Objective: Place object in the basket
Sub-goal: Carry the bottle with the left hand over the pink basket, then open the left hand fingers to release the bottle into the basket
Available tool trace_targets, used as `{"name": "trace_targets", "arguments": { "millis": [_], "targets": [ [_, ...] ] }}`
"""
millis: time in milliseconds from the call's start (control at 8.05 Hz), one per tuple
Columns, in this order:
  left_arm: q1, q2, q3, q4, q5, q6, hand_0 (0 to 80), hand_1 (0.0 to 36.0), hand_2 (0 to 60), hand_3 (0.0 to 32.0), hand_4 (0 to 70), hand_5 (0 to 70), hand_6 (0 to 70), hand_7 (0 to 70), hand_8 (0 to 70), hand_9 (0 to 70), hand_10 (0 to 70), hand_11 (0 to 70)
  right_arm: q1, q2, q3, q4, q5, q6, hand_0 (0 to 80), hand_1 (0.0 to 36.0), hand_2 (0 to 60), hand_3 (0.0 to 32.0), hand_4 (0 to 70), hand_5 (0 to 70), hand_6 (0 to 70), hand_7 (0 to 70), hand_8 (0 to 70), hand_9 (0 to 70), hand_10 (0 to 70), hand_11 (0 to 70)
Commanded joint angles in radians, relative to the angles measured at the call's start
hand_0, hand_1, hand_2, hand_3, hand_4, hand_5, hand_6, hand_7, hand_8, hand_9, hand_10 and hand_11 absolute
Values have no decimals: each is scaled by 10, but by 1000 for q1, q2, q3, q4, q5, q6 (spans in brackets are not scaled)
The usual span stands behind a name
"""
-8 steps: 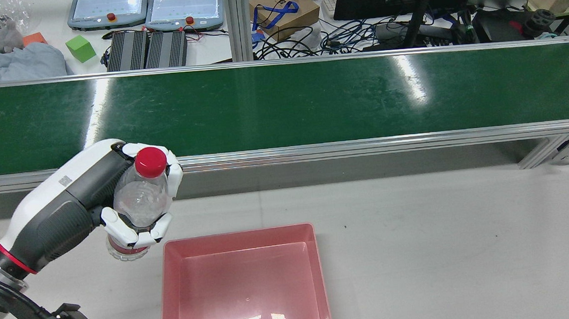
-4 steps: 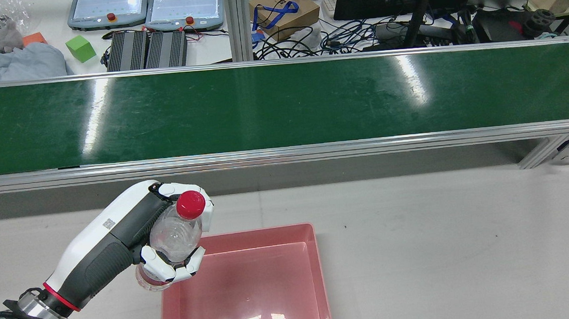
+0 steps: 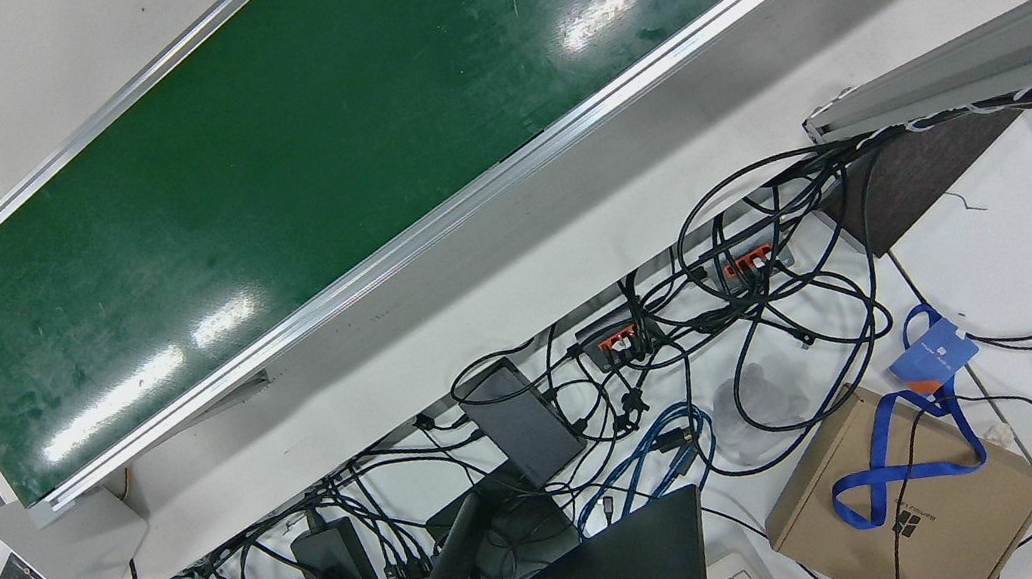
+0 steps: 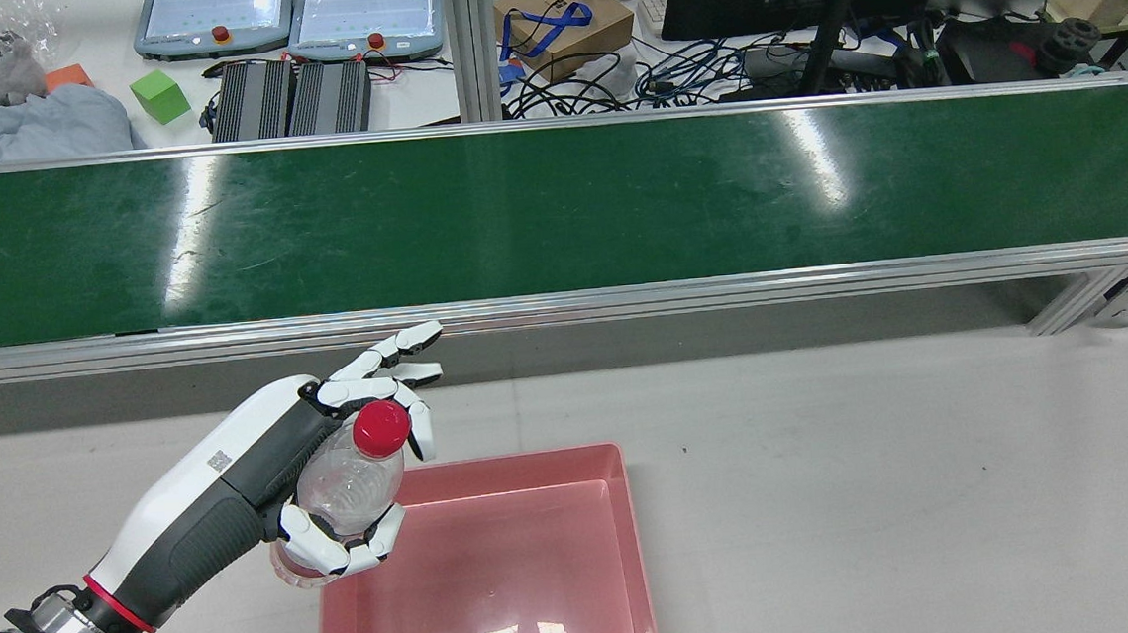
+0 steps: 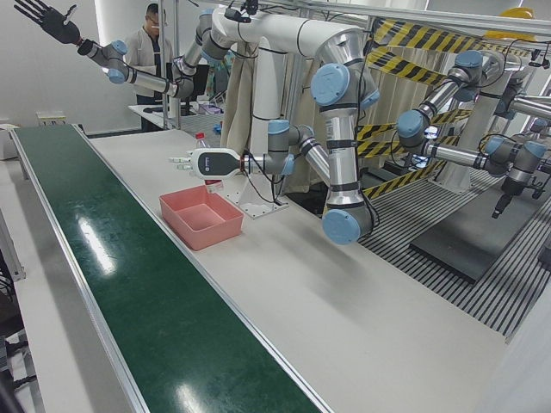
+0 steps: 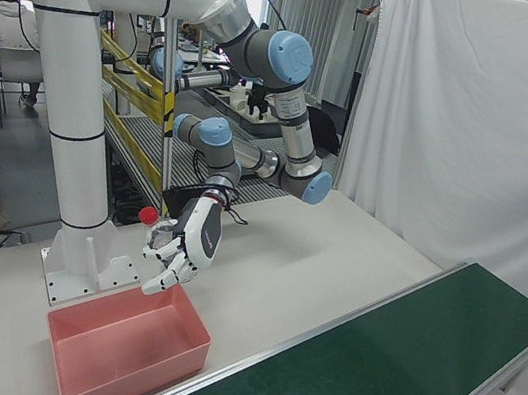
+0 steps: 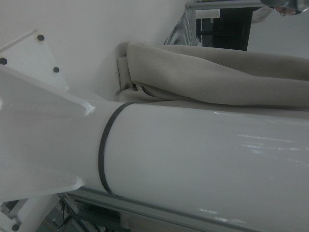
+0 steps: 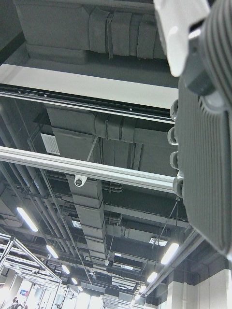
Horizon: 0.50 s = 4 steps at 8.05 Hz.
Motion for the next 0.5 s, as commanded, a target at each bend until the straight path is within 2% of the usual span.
{"name": "trace_targets", "arguments": {
  "millis": [0, 124, 248, 373],
  "targets": [
    [42, 61, -42, 37, -1, -5, 497, 168, 221, 0, 211, 202, 42, 52, 111, 111, 144, 224, 1, 0, 1, -1, 0, 0, 0, 0, 0, 0, 0, 0, 0, 0, 0, 0, 0, 0],
    [44, 139, -71, -27, -1, -5, 376, 38, 122, 0, 219, 176, 30, 37, 104, 104, 136, 199, 1, 0, 1, -1, 0, 0, 0, 0, 0, 0, 0, 0, 0, 0, 0, 0, 0, 0],
    [44, 190, -99, -67, -4, -6, 152, 0, 97, 0, 234, 164, 25, 28, 96, 96, 129, 183, 1, 0, 1, -1, 0, 0, 0, 0, 0, 0, 0, 0, 0, 0, 0, 0, 0, 0],
    [44, 204, -111, -74, -4, -8, 25, 0, 13, 0, 239, 155, 22, 21, 89, 88, 122, 168, 1, 0, 1, -1, 0, 0, 0, 0, 0, 0, 0, 0, 0, 0, 0, 0, 0, 0]
  ]
}}
